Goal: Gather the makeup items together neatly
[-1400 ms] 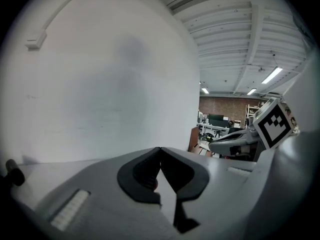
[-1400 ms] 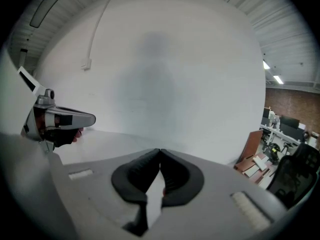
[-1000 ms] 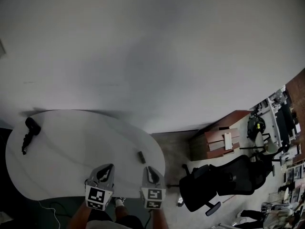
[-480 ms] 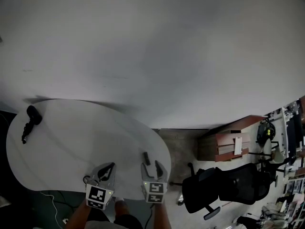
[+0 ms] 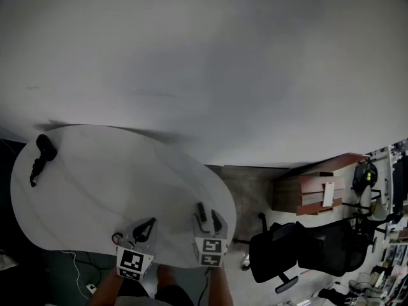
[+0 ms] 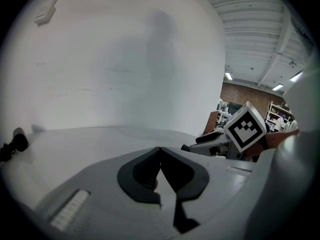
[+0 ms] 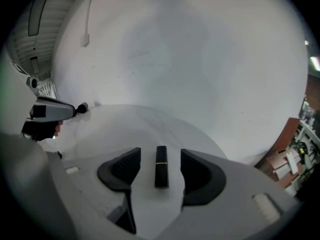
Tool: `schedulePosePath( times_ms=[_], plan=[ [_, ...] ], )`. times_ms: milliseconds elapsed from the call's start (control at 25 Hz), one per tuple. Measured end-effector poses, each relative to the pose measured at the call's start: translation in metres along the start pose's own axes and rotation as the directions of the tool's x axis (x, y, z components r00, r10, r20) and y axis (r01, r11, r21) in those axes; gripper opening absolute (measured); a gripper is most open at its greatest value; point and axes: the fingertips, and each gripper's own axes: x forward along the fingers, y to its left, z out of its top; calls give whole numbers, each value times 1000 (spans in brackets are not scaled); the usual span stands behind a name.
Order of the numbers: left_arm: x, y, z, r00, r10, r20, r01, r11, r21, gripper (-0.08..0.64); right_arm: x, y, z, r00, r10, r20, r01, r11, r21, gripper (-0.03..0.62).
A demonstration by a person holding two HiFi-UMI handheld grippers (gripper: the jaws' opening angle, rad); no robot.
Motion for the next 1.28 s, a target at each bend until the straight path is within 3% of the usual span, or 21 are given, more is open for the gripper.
schedulePosePath(
  times_ms=[520,720,1280],
  plan=[
    [6,12,-14,999,16,-28,-16,1000,-17,11,22,2,-17,997,18,-78,-19,1000,-17,249],
    [6,15,-14,999,18,-30,-19,1000,-22,11,23,-1,-18,996,-13,-92,11,1000,-19,111],
    [-2,21,-10,1000,19,-18,-20,1000,-16,10,18,2,-7,997,-18,-74,18,1000,2,103]
  ],
)
